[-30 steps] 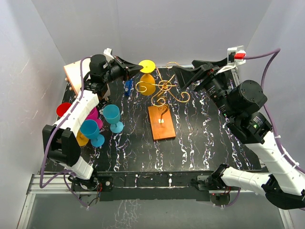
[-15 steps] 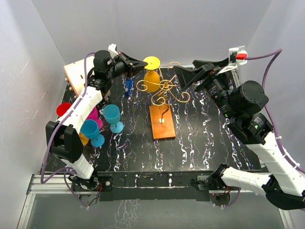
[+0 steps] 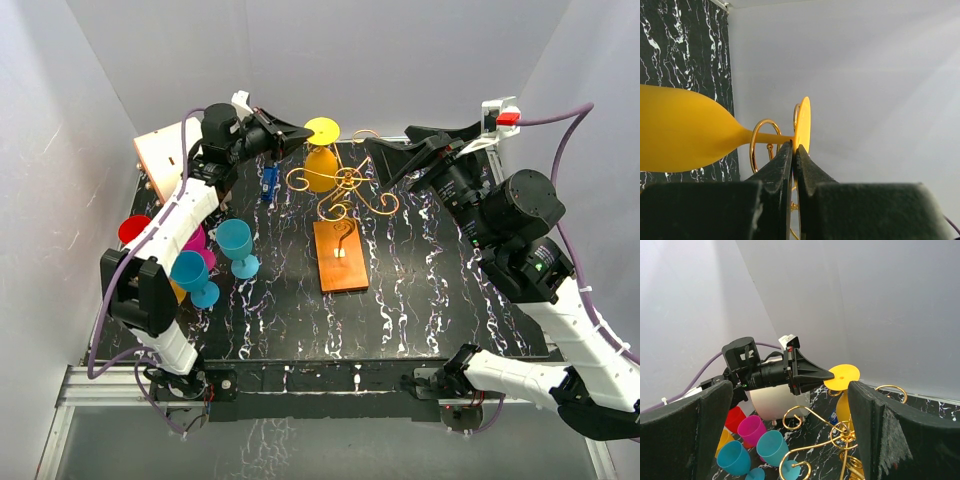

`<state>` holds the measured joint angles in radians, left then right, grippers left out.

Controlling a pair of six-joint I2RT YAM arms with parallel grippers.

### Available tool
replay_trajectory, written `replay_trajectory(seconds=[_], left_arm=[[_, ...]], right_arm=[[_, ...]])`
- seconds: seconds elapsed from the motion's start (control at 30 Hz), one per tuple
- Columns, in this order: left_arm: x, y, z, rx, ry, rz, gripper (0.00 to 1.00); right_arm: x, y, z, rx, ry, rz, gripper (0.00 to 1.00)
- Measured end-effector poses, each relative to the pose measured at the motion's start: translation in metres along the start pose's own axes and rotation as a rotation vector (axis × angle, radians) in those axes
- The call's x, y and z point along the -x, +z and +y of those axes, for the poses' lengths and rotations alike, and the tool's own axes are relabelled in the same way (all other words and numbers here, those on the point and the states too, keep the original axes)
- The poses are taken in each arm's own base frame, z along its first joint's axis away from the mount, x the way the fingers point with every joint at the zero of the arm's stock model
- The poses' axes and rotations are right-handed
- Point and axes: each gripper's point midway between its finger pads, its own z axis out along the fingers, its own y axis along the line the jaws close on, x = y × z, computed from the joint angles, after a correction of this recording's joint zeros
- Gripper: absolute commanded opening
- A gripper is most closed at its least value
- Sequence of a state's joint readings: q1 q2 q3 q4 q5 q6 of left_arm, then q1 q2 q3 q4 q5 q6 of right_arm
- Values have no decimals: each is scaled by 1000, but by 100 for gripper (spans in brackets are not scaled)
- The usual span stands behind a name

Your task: Take the wine glass off the wine glass rack

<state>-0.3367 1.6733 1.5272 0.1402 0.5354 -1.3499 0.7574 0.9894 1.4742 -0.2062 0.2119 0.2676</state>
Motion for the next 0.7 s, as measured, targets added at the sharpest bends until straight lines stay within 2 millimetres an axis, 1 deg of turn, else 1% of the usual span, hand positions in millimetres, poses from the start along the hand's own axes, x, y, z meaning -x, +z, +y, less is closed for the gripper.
replay_trajectory(seconds=[0.27,0.5,0.57,0.7], left_arm=[[-6,5,-2,-3,4,29,0],[-11,5,-4,-8,6,47,0],[-13,3,-6,-12,8,50,0],[-20,-9,-12,-20,15,55,0]], right_arm=[[0,0,0,0,1,0,98],[0,0,0,1,4,1,98],[0,0,0,1,5,1,98],[0,0,1,2,12,1,98]])
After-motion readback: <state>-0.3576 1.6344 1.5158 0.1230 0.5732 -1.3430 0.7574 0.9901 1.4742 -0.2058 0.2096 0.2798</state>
